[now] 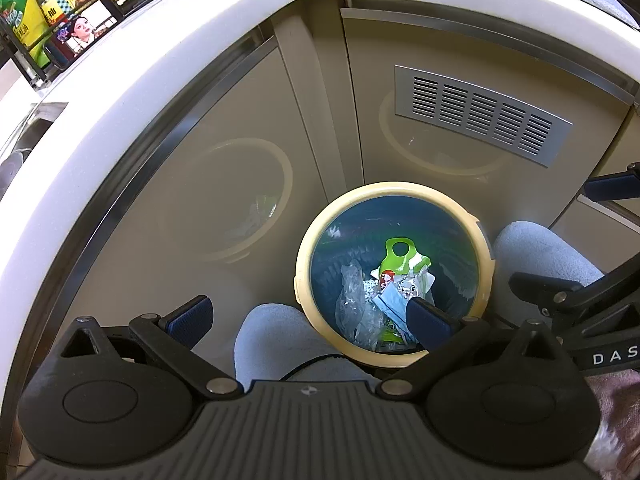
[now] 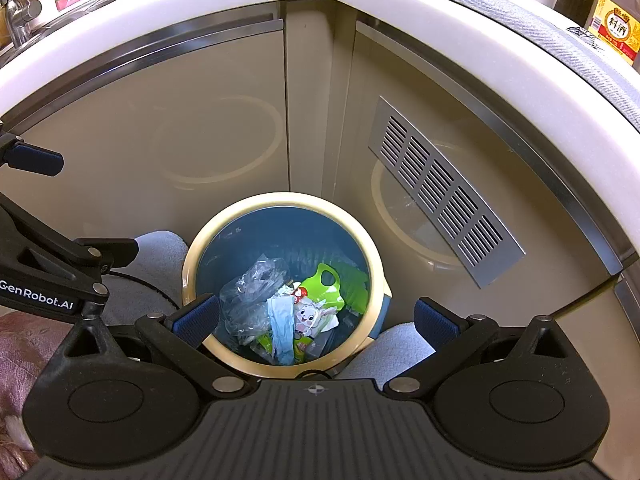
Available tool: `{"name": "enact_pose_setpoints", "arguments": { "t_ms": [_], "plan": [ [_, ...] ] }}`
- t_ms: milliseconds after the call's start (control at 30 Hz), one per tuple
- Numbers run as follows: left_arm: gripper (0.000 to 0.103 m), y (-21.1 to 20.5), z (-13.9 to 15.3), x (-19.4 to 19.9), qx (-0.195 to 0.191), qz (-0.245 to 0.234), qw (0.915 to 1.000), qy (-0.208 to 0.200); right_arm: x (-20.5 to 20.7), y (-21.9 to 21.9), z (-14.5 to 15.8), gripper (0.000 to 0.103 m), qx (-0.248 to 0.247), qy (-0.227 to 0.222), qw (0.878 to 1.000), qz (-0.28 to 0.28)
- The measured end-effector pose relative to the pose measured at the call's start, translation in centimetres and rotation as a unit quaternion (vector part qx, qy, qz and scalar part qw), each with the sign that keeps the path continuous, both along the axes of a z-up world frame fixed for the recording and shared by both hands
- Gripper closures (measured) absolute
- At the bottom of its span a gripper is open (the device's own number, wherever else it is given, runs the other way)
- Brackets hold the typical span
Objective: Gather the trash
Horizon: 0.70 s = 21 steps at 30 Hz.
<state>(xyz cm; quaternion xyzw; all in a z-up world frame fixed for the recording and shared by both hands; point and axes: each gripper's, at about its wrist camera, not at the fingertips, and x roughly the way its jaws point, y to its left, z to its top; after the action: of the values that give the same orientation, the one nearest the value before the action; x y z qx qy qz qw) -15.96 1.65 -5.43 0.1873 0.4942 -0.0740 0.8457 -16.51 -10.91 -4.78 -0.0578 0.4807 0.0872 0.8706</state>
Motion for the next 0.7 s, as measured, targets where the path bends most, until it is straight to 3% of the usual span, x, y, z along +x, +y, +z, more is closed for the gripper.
{"name": "enact_pose_setpoints", "arguments": {
  "t_ms": [700],
  "plan": [
    [0.000,0.01,0.05,0.05,0.003,-0.001,1.0000,-0.001,-0.02,-0.02,-0.05,0.000,0.000,0.000,1.000,0.000]
  ]
}}
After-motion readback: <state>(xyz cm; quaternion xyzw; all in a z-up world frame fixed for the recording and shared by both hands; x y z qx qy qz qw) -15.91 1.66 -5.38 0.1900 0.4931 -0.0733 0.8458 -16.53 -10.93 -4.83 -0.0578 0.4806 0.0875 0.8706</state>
